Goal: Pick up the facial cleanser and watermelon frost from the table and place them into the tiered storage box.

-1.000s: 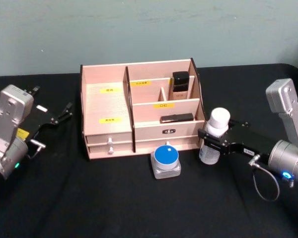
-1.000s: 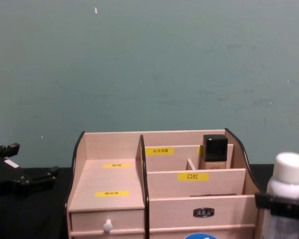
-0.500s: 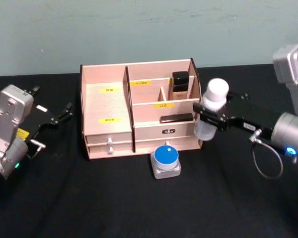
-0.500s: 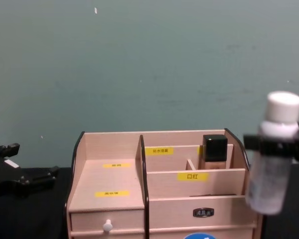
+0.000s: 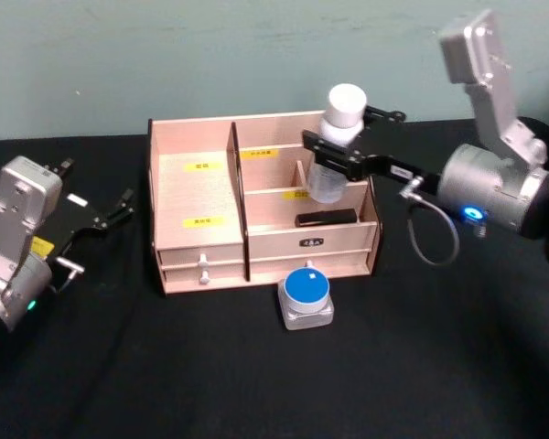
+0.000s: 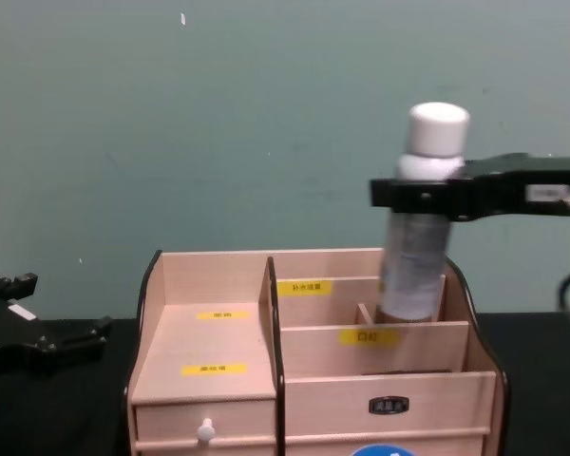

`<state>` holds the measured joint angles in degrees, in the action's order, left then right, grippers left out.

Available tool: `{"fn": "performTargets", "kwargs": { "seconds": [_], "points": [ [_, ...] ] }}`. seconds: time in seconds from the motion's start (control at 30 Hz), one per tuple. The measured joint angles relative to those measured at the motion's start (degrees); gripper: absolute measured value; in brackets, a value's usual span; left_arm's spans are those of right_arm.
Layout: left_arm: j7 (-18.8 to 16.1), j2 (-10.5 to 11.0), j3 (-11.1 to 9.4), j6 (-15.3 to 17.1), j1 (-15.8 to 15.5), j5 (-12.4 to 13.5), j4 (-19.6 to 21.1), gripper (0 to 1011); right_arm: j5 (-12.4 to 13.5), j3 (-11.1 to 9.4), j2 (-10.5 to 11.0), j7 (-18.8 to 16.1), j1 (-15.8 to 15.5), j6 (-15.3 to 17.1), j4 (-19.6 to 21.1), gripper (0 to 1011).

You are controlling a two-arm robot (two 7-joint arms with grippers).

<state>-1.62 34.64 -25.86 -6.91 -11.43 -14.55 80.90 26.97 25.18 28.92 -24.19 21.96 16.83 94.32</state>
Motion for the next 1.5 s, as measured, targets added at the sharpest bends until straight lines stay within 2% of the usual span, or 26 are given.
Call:
{"fn": "performTargets", "kwargs": {
  "seconds": [0.2, 0.53, 1.13, 1.5],
  "points": [
    [0.0, 0.0, 0.0, 0.0, 0.0, 0.0, 0.0, 1010, -1.9, 2.7, -3.4, 0.1, 4.0, -0.5, -4.8, 602],
    [0.0, 0.0, 0.0, 0.0, 0.0, 0.0, 0.0, 1010, -4.3, 4.9, -7.4, -0.1, 7.7, -2.0, -10.8, 602],
    [0.0, 0.0, 0.0, 0.0, 0.0, 0.0, 0.0, 1010, -7.4, 5.4, -11.4, -0.2, 10.4, -4.1, -17.1, 602],
    [0.0, 0.0, 0.0, 0.0, 0.0, 0.0, 0.0, 1010, -8.0, 4.9, -12.6, -0.7, 10.7, -5.1, -19.2, 602]
  ]
}}
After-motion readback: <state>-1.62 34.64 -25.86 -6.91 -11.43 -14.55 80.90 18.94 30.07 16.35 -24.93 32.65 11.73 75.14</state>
